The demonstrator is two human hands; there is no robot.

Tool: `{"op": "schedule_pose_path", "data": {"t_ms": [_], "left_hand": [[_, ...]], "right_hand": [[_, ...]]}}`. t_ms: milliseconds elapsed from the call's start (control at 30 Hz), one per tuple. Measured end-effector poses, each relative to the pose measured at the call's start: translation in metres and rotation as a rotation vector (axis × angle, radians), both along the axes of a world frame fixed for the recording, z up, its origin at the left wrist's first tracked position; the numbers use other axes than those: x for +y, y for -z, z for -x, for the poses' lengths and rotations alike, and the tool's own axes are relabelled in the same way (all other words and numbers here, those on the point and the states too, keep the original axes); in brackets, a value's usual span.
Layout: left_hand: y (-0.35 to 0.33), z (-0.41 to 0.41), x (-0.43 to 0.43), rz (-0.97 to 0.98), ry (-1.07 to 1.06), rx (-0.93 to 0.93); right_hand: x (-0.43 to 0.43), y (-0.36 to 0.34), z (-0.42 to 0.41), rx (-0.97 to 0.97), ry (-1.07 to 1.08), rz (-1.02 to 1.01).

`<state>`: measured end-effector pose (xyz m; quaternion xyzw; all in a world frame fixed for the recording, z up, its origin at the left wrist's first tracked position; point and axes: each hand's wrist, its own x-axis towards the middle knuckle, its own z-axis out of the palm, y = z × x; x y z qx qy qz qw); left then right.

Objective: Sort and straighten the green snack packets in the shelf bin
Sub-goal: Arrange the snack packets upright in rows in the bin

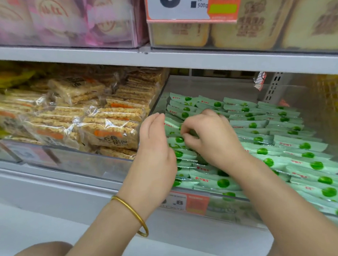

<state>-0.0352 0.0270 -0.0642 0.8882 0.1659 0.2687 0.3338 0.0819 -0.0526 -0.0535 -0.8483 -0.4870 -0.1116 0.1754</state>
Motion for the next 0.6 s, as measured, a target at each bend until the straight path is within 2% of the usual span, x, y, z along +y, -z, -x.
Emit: {"op": "schedule_pose_path", "data": {"t_ms": [267,333,433,500,600], "left_hand": [[-0.007,-0.015,0.003,-0.157,-0.043,0.244],[-0.01,-0.019,0.005,-0.14,-0.06,0.332],[-0.006,-0.021,0.006,-0.296,0.006,0.437],[-0.002,-0.023,0.007,-0.295,0.035,0.48],[0.002,-0.025,0.008,-0.271,0.058,0.525]], "right_hand": [[0.007,0.008,-0.005,0.078,-0.014,0.111],[0.001,0.004,-0.003,0.087,-0.006,0.088],[-0.007,0.001,0.001,0.05,0.043,0.035],[-0.006,0.003,0.001,0.045,0.045,0.028],[-0.004,0.006,0.0,0.153,0.012,-0.013]]}}
